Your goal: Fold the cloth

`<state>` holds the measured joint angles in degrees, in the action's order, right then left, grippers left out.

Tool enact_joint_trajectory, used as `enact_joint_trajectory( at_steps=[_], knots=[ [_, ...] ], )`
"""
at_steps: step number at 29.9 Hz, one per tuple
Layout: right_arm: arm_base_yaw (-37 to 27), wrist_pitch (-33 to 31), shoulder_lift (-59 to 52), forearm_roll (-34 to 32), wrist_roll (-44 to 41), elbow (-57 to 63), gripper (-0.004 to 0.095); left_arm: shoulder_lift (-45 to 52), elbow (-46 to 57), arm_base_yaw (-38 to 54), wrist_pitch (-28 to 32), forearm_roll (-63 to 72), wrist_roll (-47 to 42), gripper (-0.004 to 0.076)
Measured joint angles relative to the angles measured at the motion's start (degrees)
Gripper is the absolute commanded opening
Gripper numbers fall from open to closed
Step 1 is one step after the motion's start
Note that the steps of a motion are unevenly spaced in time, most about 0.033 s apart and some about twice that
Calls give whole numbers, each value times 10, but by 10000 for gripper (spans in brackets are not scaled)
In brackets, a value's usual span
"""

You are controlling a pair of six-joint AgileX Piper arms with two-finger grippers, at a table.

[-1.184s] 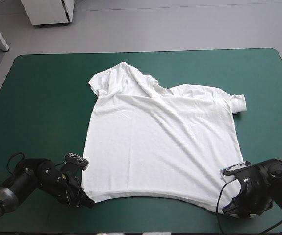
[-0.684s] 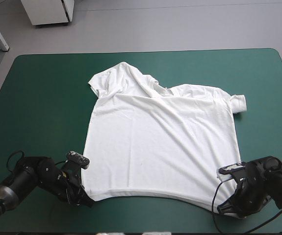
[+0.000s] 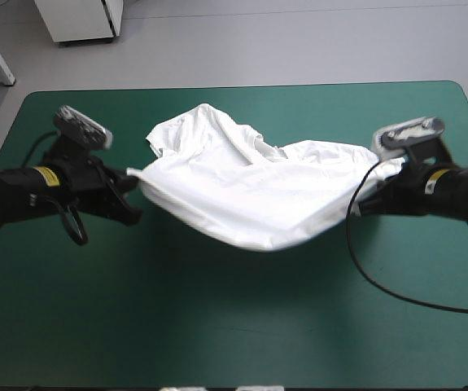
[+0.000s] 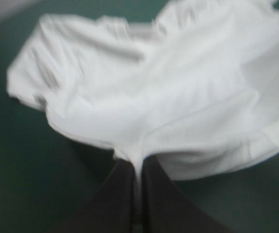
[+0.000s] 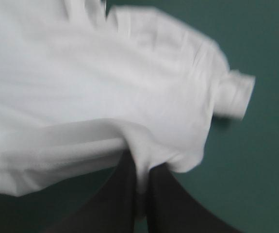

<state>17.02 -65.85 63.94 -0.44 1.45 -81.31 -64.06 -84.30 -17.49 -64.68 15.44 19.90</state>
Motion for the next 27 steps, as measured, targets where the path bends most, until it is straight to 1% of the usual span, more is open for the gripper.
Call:
enact_joint_trajectory(
  at_steps=[5,6,10,15,17,20,23,27],
  knots=[
    [0,24,35,-35,2,-194,-17,-39,-190,0,39,0,0,-9],
    [0,37,47,-45,4,-245,-17,-51,-228,0,50,-2,3,-9],
    [0,72,107,-70,9,-407,-17,-107,-362,0,104,-16,11,-9],
    [0,120,188,-75,9,-616,-17,-182,-526,0,173,-23,26,-9],
    [0,139,209,-75,9,-664,-17,-203,-580,0,192,-23,32,-9],
    [0,171,221,-75,10,-722,-17,-215,-631,0,215,-23,43,-9],
    [0,197,220,-75,12,-747,-17,-213,-664,0,233,-21,57,-9],
    [0,220,215,-75,13,-755,-17,-204,-681,0,249,-19,62,-9]
  ],
)
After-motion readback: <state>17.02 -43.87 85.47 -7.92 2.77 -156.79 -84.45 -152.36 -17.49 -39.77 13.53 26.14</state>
